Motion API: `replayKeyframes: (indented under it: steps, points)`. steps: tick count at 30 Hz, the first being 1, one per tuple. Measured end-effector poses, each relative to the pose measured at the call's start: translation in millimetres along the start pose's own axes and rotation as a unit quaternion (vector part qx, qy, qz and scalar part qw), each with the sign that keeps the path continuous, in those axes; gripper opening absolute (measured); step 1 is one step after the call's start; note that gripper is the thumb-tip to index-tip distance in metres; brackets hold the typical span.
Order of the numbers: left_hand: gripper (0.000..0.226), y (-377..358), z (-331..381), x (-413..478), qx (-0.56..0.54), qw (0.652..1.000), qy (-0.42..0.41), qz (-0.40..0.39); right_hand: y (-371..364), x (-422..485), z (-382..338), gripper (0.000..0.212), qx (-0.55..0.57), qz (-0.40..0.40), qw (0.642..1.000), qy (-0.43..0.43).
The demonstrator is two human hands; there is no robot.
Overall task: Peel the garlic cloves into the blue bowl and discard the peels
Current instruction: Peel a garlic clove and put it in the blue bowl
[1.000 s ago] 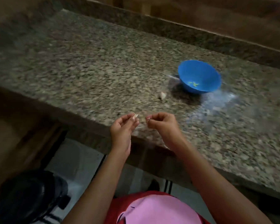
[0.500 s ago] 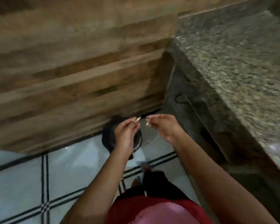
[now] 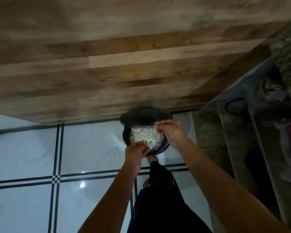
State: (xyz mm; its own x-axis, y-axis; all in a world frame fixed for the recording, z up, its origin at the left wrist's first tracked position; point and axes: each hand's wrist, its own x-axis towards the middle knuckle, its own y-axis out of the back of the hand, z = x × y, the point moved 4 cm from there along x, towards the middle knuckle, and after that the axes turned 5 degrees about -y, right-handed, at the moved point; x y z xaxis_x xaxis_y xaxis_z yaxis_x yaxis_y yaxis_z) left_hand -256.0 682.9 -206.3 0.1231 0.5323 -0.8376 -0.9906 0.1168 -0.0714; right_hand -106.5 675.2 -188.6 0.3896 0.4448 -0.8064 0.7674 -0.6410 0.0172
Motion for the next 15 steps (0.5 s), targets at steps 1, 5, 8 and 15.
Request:
replayKeyframes:
  steps: [1,5,8,15]
  points:
    - [0.017,-0.5,-5.8,14.0,0.008,1.0,0.014,0.004,-1.2,12.0,6.7,0.026,-0.021,0.002,1.0,-0.002]
    - [0.035,-7.3,-14.4,76.0,-0.02,0.999,0.04,0.015,-10.0,61.0,34.1,0.021,-0.092,0.012,0.996,0.004]
    - [0.043,-19.4,-14.7,113.8,-0.148,0.986,0.08,0.009,-28.3,91.3,49.2,0.023,-0.097,0.027,0.995,0.026]
    - [0.056,-39.9,-15.0,114.3,-0.208,0.971,0.119,-0.022,-66.7,99.8,87.5,0.047,-0.211,-0.096,0.97,-0.078]
